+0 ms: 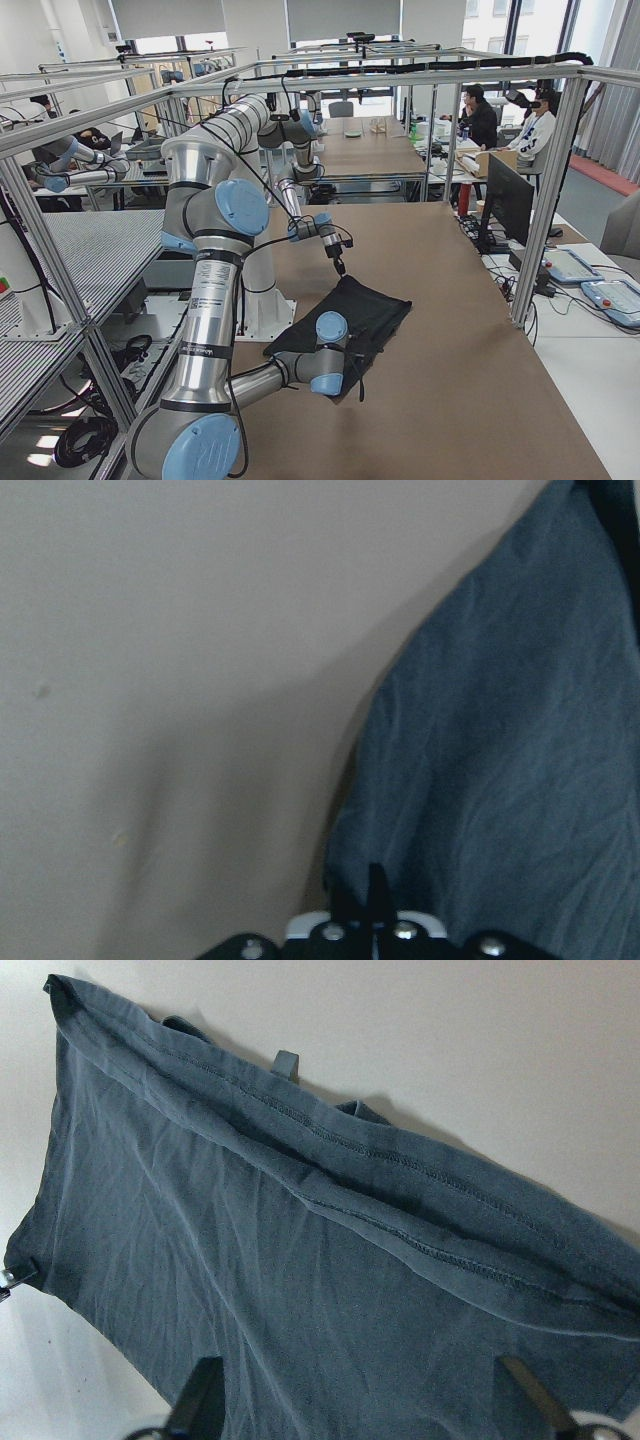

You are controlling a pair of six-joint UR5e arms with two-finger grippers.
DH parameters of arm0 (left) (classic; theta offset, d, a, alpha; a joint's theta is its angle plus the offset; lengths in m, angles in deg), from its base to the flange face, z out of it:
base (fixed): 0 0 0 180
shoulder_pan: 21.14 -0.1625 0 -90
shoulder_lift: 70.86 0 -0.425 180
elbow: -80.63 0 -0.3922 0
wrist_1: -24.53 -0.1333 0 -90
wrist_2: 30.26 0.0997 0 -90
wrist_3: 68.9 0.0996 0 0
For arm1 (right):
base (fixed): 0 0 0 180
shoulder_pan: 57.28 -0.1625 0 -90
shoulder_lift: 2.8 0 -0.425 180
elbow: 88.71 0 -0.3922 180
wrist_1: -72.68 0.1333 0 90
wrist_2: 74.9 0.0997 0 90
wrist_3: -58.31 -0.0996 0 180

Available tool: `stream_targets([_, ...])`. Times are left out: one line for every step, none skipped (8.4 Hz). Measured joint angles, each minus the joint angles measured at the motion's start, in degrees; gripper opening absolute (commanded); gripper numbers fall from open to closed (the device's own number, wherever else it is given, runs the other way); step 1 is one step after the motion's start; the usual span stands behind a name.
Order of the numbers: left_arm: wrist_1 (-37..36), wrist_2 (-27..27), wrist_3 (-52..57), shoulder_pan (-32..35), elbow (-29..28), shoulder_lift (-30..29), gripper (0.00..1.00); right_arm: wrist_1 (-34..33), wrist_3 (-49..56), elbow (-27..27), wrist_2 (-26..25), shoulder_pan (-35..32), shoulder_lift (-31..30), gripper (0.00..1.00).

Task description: Fold clothes

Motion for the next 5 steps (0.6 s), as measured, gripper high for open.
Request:
stream_targets([0.0, -1.3, 0.0, 0.6, 1.1, 0.5, 0.00, 0.0, 0.0, 0.0, 0.0, 0.0, 0.0, 0.94])
stream_targets([-0.1, -1.9, 0.2, 1.5, 1.4, 0.6, 0.00, 0.0, 0.0, 0.0, 0.0, 0.1, -0.1, 0.94])
stream_targets([-0.7, -2.1, 0.5, 3.2, 1.1, 0.4, 0.00, 0.0, 0.0, 0.0, 0.0, 0.1, -0.1, 0.94])
stream_targets([-2.7, -2.2, 1.1, 5.2, 0.8, -0.6, 0.00, 0.0, -0.1, 0.0, 0.0, 0.1, 0.0, 0.94])
stream_targets([-7.6, -2.3, 2.0, 7.7, 0.6, -3.7, 0.00, 0.0, -0.1, 0.0, 0.0, 0.1, 0.0, 0.94])
